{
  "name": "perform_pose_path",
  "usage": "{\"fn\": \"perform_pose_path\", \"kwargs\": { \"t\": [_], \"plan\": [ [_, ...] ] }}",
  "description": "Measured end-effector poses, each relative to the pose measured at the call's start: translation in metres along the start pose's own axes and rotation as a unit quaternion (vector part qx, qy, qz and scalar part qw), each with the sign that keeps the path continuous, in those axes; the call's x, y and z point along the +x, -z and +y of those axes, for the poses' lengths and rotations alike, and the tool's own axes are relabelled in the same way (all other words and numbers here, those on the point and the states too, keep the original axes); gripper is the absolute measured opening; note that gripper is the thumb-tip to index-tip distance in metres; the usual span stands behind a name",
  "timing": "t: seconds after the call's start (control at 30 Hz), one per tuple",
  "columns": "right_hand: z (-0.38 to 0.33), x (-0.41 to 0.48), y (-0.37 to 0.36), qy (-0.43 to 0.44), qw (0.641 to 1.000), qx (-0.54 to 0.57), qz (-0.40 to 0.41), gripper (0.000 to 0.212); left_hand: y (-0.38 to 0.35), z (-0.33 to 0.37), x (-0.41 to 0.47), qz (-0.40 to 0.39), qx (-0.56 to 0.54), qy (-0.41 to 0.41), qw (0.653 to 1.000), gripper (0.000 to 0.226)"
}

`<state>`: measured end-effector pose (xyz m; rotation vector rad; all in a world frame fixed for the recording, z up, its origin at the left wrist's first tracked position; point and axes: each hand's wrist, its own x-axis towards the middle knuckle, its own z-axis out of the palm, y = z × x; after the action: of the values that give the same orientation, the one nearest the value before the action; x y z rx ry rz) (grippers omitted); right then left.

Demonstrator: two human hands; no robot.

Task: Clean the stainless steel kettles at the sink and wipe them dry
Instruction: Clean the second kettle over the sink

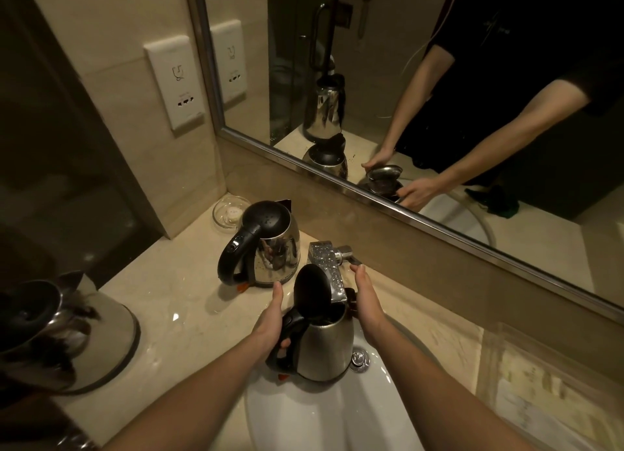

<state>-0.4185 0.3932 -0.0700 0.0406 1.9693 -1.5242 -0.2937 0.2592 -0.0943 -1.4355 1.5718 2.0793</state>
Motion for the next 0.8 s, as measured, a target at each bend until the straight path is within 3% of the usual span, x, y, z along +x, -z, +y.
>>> {"fn": "perform_pose_path", "kwargs": {
  "t": [0.37, 0.5, 0.8],
  "plan": [
    [-0.0035, -0.0013, 0.0011, -0.01, 1.0, 0.009, 0.001, 0.061, -0.0017, 0.0016, -0.0027, 0.002, -0.005, -0.007, 1.0, 0.077],
    [-0.0064, -0.0035, 0.0028, -0.016, 0.999, 0.035, -0.002, 0.057, -0.0012, 0.0028, -0.0031, 0.003, -0.005, -0.011, 1.0, 0.083],
    [0.0024, -0.0047, 0.0045, -0.056, 0.996, 0.071, -0.006, 0.073, 0.0033, 0.0059, -0.0085, -0.007, 0.009, -0.001, 1.0, 0.083]
  ]
}}
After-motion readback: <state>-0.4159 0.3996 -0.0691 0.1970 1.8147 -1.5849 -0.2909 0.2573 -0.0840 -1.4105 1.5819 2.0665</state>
